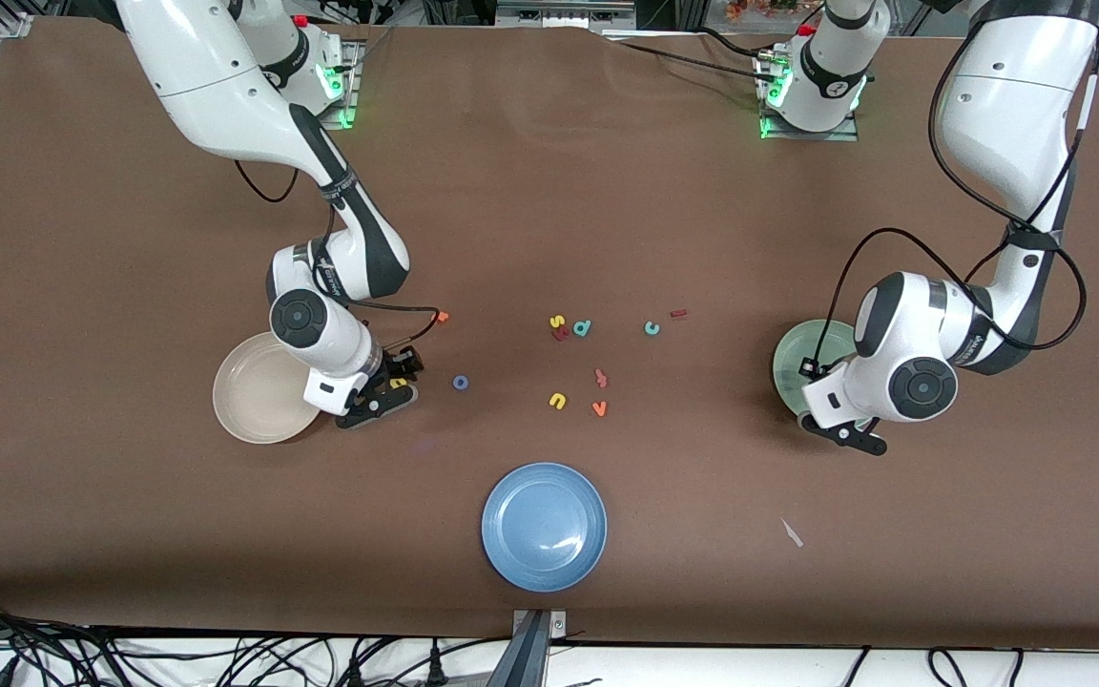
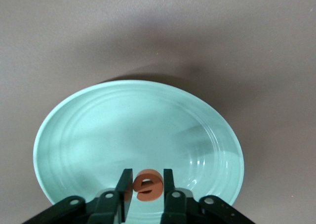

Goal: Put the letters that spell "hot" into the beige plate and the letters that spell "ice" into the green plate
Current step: 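Open the left gripper over the green plate while the right gripper lifts yellow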

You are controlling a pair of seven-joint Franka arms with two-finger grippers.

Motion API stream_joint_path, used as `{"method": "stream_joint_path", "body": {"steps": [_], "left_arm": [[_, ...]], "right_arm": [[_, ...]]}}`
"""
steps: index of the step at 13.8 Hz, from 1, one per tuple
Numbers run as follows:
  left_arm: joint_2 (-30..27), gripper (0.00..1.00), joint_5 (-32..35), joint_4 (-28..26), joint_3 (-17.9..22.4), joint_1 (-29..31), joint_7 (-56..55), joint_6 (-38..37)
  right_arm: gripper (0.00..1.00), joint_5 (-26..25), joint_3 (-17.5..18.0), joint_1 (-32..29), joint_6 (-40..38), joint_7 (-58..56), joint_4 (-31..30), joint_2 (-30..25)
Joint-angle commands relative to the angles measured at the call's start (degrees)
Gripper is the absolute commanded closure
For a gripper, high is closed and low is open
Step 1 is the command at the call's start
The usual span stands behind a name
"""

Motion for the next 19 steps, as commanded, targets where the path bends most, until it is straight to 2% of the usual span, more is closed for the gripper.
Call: {"method": "stream_joint_path", "body": {"steps": [1,3,8,11,15,19], "left_arm": [[-0.9,0.00,1.1,-0.5,-0.8,-0.2,0.0,0.2],[-1.8,0.00,0.8,-0.3,-1.8,-1.0,-0.6,-0.2],[-3.5,0.00,0.7,-1.2,-9.8,-0.3,-7.1,-2.2],[-3.6,0.00,0.8,-3.7,-15.5,-0.6,-7.2,-2.1],[-4.0,0.00,1.8,-6.6,-20.4,-1.3,-6.1,-1.6],[-3.4,0.01,8.7,-7.4,-23.3,-2.0,0.3,-1.2]], "right_arm": [[0.35,-0.1,0.3,0.0,0.8,-0.7,-1.1,-0.1],[0.38,0.0,0.3,0.1,0.8,-0.5,-1.0,-0.1],[0.50,0.0,0.3,0.6,0.8,-0.4,-0.8,-0.2],[0.57,0.0,0.3,0.8,0.8,-0.3,-0.8,-0.2],[0.69,0.0,0.3,0.9,0.6,-0.3,-0.6,-0.3],[0.77,0.0,0.3,0.9,0.6,-0.4,-0.5,-0.3]]}}
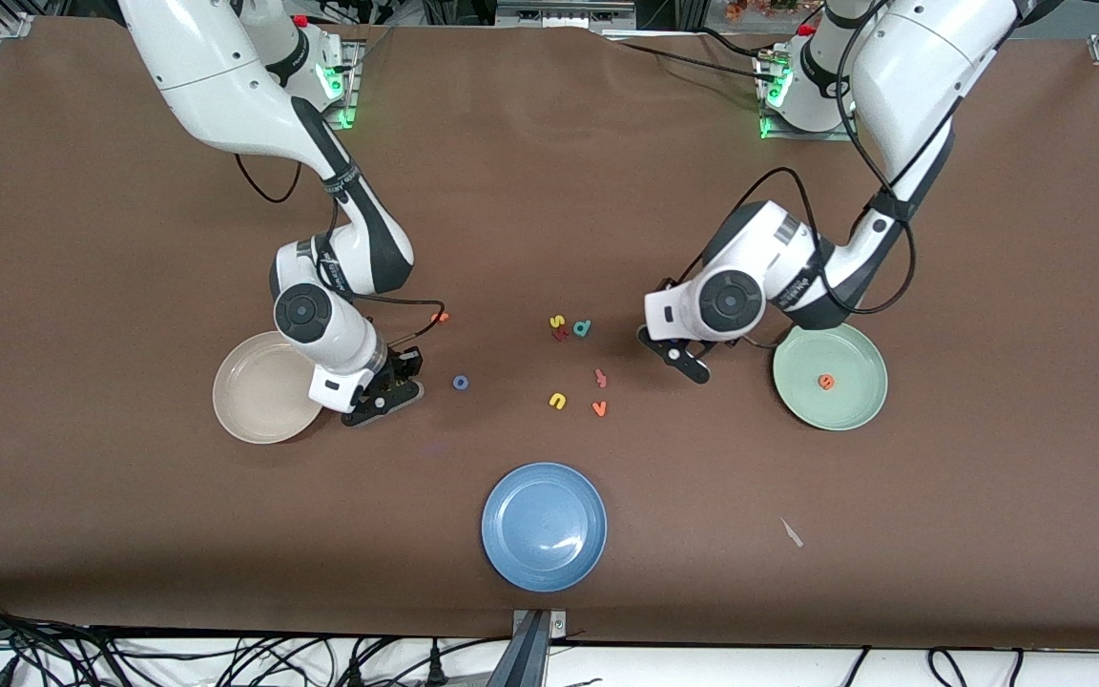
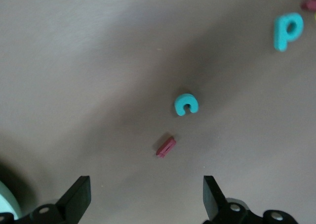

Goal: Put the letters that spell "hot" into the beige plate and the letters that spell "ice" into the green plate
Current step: 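Drop the yellow letter on the cream plate while the left gripper grasps red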

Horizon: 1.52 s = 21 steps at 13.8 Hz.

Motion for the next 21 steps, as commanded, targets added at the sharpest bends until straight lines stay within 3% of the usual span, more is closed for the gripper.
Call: {"method": "stream_joint_path", "body": {"steps": [1,4,6,8,10,12,14,21], "left_arm": [[-0.7,0.01,3.2,-2.1,-0.7,0.4,6.1,1.5],[-1.2,0.01,3.3,-7.0,-0.7,2.0,13.6,8.3],[-1.8,0.05,3.3,-11.0,-0.9,3.0,15.4,13.7],[-1.7,0.23,4.6,-12.5,-0.8,2.3,15.5,15.7],[-1.3,0.34,8.1,-12.7,-0.9,3.0,15.5,16.5],[-1.4,0.56,8.2,-12.8,-0.9,2.6,14.8,16.4],[-1.4,0.71,8.2,-13.0,-0.9,2.4,14.8,16.5],[-1.2,0.70,8.2,-14.6,-0.9,2.1,14.5,18.2]], "right_arm": [[0.79,0.0,0.0,0.4,0.2,-0.3,-0.4,0.3],[0.83,0.1,-0.7,-0.2,-9.1,-0.8,3.2,-2.1],[0.87,0.3,-3.5,-0.5,-15.1,-1.5,3.7,-5.6],[0.88,1.0,-7.2,-0.7,-20.3,-5.5,3.8,-8.6],[0.89,1.0,-11.3,-0.8,-24.1,-7.7,3.3,-10.9],[0.89,1.1,-14.6,-0.9,-25.6,-10.9,3.0,-11.7],[0.89,1.5,-16.1,-1.1,-23.9,-12.1,0.4,-12.0],[0.87,7.3,-16.3,-2.4,-13.9,-12.3,-5.9,-10.9]]}}
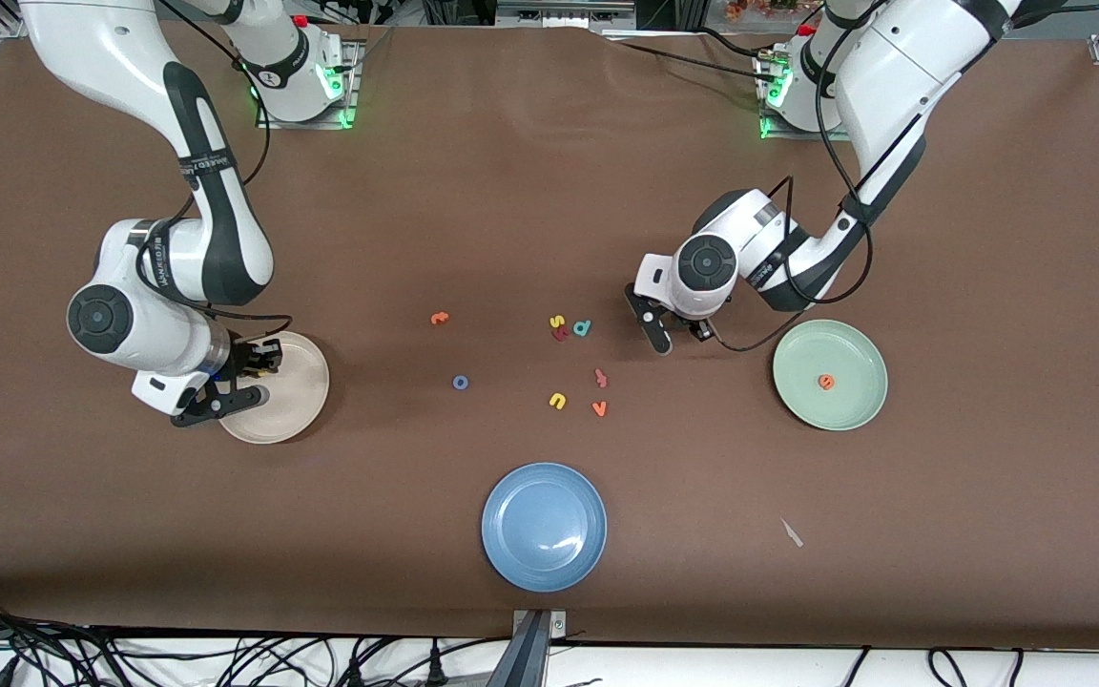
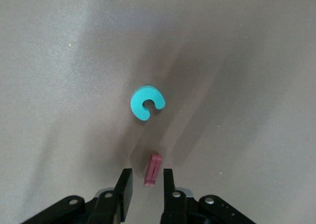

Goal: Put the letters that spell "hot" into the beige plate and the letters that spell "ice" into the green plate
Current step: 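Drop the yellow letter on the cream plate while the left gripper grasps red, then carry the red letter to the green plate while the right gripper reaches orange, then release the red letter with the left gripper while the right gripper grasps orange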

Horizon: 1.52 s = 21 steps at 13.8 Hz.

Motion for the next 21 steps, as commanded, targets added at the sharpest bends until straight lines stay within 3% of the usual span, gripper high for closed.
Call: {"method": "stream_joint_path", "body": {"steps": [1,2,3,4,5,9,12,17,21], "left_arm": [[-1.1,0.70,1.9,-2.2,-0.2,0.3,-0.2,3.0],[-0.8,0.71,1.9,-2.4,-0.2,0.2,-0.2,3.5],[-0.8,0.76,1.9,-2.4,-0.1,0.2,-0.2,3.6],[-0.8,0.93,1.9,-2.4,-0.2,0.3,-0.2,3.6],[-0.9,1.00,1.9,-2.4,-0.1,0.3,-0.2,3.5],[-2.8,1.00,1.9,-1.8,-0.2,1.1,0.7,1.4],[-4.2,1.00,1.9,2.5,0.1,2.7,3.0,-7.0],[-2.0,1.00,2.0,8.9,0.6,13.1,21.8,-9.0],[0.1,1.00,2.0,11.5,3.9,14.3,27.5,-8.5]], "right_arm": [[0.84,1.8,0.0,-1.4,1.9,-0.9,-2.0,0.2],[0.54,2.7,0.1,-2.2,1.3,-0.4,-1.6,0.7],[0.01,4.2,0.1,-3.0,1.2,-0.7,-1.5,1.0],[0.00,4.3,0.2,-3.4,0.8,-0.9,-1.3,1.0],[0.00,4.3,0.2,-3.3,-0.6,-0.7,-0.4,0.8],[0.00,4.5,1.6,-2.2,-5.4,6.0,0.9,-0.1],[0.00,4.5,5.3,-2.0,-4.9,15.4,0.1,-1.5],[0.00,4.4,12.6,-2.0,5.5,35.7,-6.0,-3.5],[0.00,4.4,15.2,-2.0,9.4,49.7,-8.9,-3.7]]}}
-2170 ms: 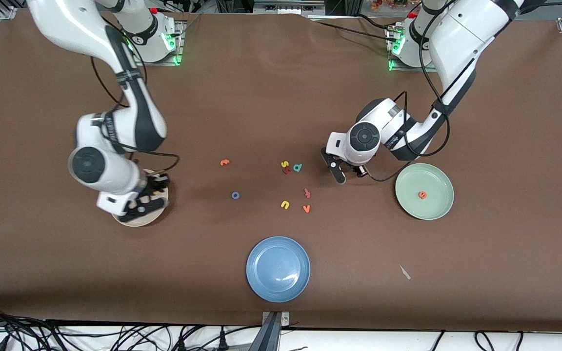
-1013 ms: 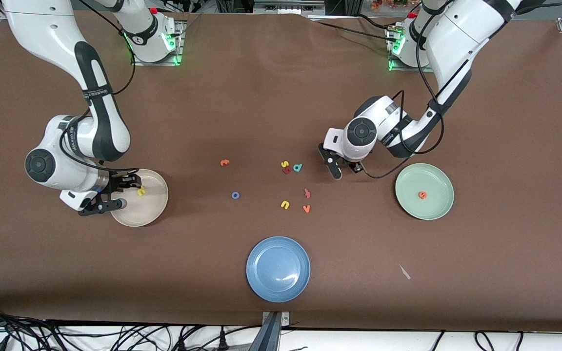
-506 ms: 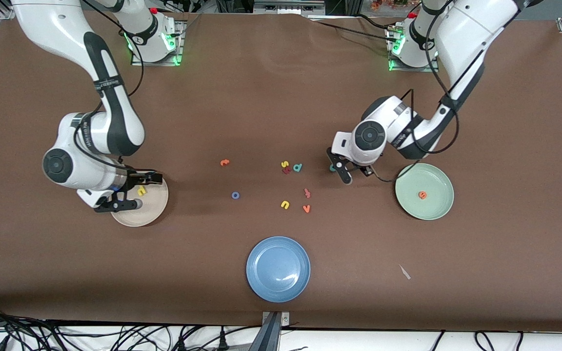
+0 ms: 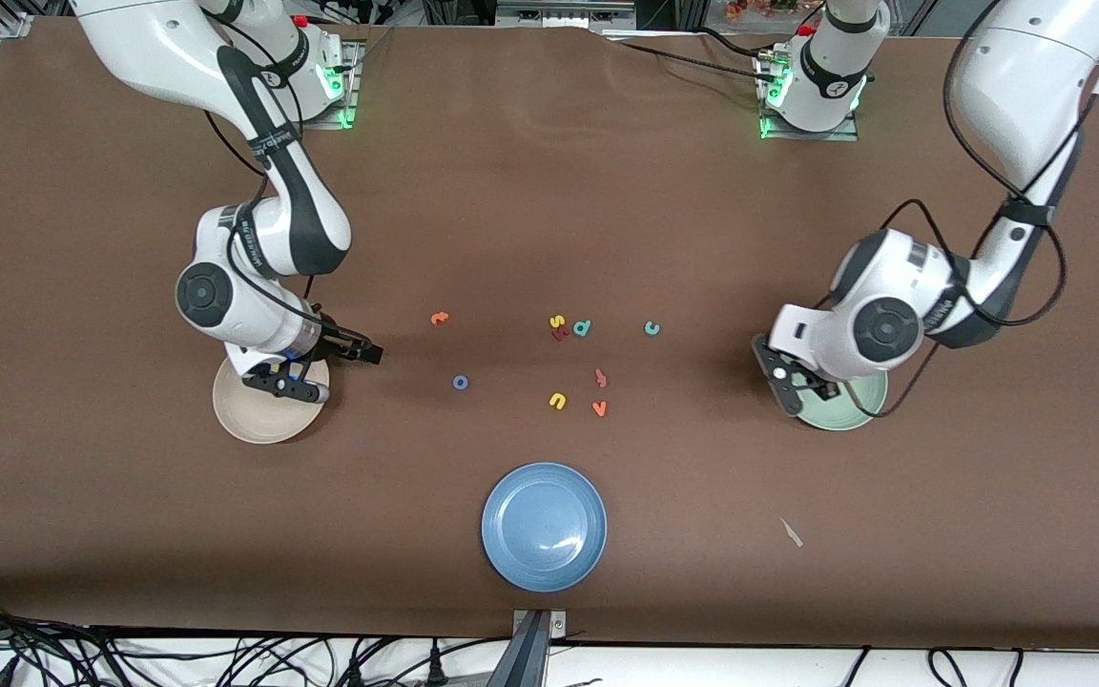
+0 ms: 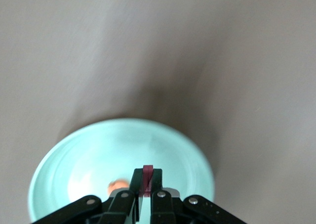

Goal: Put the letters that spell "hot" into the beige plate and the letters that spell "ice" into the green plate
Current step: 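Release the red letter with the left gripper while the right gripper grasps orange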

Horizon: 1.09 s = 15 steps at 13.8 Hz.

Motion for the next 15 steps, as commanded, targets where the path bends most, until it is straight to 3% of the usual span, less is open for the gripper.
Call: {"method": "stream_joint_path", "body": {"steps": [1,2,3,7,10,15], "left_arm": [[2.2,0.65,1.8,2.2,0.5,-0.9,1.0,-0.3],[2.3,0.05,1.8,2.2,0.5,-0.6,1.2,-0.2],[2.1,0.00,1.8,2.2,0.3,-0.5,1.1,-0.3],[1.5,0.00,0.7,2.5,-0.3,-3.2,-2.9,-0.8],[1.3,0.00,-0.7,2.5,-3.6,-5.9,-11.8,-0.9],[2.0,0.00,-1.4,2.2,-4.0,-13.3,-38.0,-0.9]], "right_arm": [[0.00,0.8,2.3,-0.3,2.5,11.5,-3.7,-2.7],[0.00,0.8,3.9,-0.3,4.2,17.4,-4.0,-2.6],[0.00,0.8,4.8,-0.3,5.5,22.6,-4.2,-2.7],[0.00,0.8,7.2,0.4,11.3,33.9,-7.3,-2.9],[0.00,0.8,7.7,3.0,18.7,39.8,-12.0,-3.1],[0.00,0.7,7.6,5.1,18.4,44.2,-12.7,-2.4]]}}
